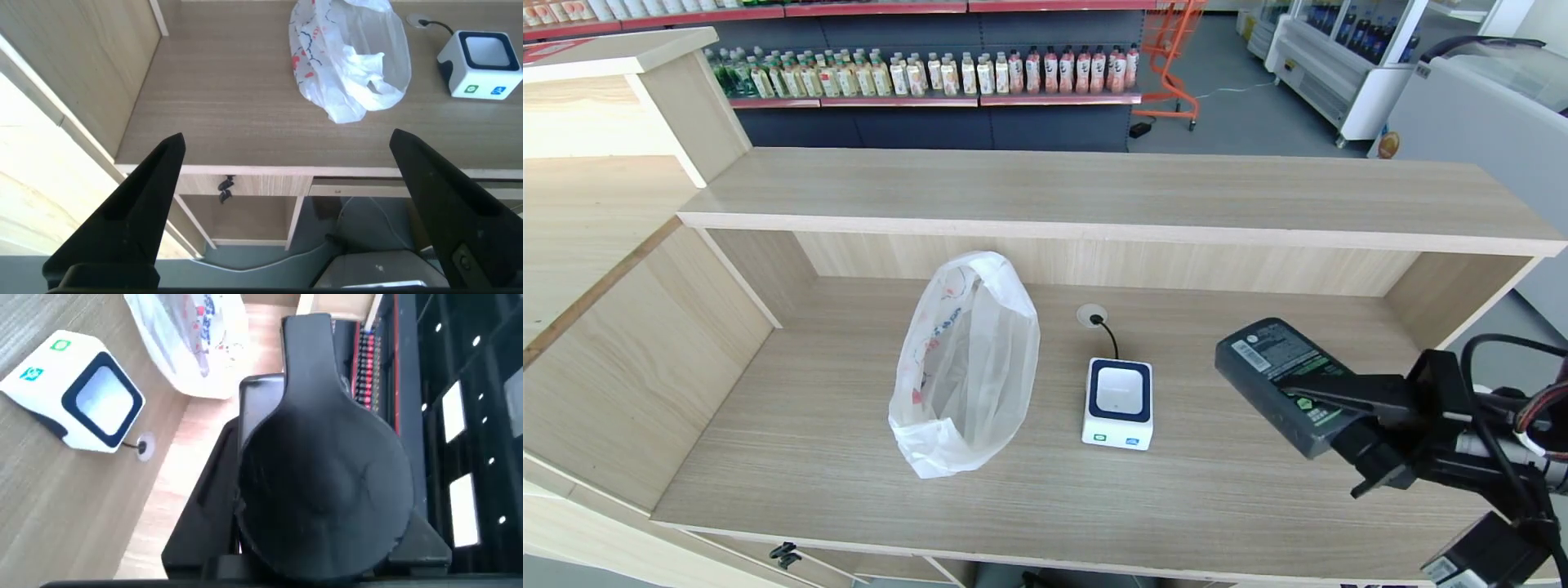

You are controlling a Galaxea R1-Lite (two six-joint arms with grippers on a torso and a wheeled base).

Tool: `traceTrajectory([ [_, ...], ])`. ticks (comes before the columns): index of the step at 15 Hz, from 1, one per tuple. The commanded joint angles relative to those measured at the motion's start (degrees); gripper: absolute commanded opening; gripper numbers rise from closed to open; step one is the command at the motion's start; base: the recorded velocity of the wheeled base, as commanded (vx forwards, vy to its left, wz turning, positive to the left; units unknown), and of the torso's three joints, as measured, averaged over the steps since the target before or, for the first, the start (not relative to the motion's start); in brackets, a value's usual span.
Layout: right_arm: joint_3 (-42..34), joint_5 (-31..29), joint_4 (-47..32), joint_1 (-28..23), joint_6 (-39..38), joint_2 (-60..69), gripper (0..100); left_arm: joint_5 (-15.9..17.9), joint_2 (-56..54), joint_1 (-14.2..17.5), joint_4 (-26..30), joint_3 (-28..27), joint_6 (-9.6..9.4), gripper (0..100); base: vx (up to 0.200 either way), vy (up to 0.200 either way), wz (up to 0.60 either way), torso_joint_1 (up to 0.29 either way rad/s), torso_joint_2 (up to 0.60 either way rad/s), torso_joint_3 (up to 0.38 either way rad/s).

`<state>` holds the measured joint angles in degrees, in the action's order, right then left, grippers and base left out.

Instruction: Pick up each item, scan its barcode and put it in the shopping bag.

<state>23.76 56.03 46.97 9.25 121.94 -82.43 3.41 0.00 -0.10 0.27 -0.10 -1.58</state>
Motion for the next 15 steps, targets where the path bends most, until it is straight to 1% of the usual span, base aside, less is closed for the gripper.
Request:
traceTrajectory([
  [1, 0.1, 4.7, -17.6, 10.3, 18.3, -5.1, 0, 0.0, 0.1, 0.0, 0.0, 0.0, 0.0, 100, 0.0, 0.0, 0.0, 0.0, 0.0, 0.0],
  [2, 0.9, 5.4, -28.2, 11.8, 25.5, -6.3, 0, 0.0, 0.1, 0.0, 0.0, 0.0, 0.0, 100, 0.0, 0.0, 0.0, 0.0, 0.0, 0.0],
  [3, 1.3, 7.3, -33.3, 12.5, 31.0, -6.8, 0, 0.0, 0.1, 0.0, 0.0, 0.1, 0.0, 100, 0.0, 0.0, 0.0, 0.0, 0.0, 0.0],
  [4, 1.3, 11.3, -33.5, 13.6, 34.9, -6.9, 0, 0.0, 0.1, 0.0, 0.0, 0.0, 0.0, 100, 0.0, 0.0, 0.0, 0.0, 0.0, 0.0],
  [5, 1.8, 13.9, -32.6, 13.7, 38.2, -7.4, 0, 0.0, 0.1, 0.0, 0.0, 0.0, 0.0, 100, 0.0, 0.0, 0.0, 0.0, 0.0, 0.0],
  [6, 1.7, 14.1, -31.7, 13.9, 40.1, -9.1, 0, -0.1, 0.1, 0.0, 0.0, 0.0, 0.0, 100, 0.0, 0.0, 0.0, 0.0, 0.0, 0.0],
  [9, 3.1, 14.3, -29.2, 15.1, 41.3, -11.6, 0, -0.1, 0.1, 0.0, 0.0, 0.0, 0.0, 100, 0.0, 0.0, 0.0, 0.0, 0.0, 0.0],
  [11, 4.2, 14.2, -26.5, 15.0, 41.3, -11.6, 0, -0.1, 0.1, 0.0, 0.0, 0.0, 0.0, 100, 0.0, 0.0, 0.0, 0.0, 0.0, 0.0],
  [15, 5.2, 14.2, -25.3, 14.9, 41.4, -11.2, 0, 0.0, 0.1, 0.0, 0.0, 0.0, 0.0, 100, 0.0, 0.0, 0.0, 0.0, 0.0, 0.0],
])
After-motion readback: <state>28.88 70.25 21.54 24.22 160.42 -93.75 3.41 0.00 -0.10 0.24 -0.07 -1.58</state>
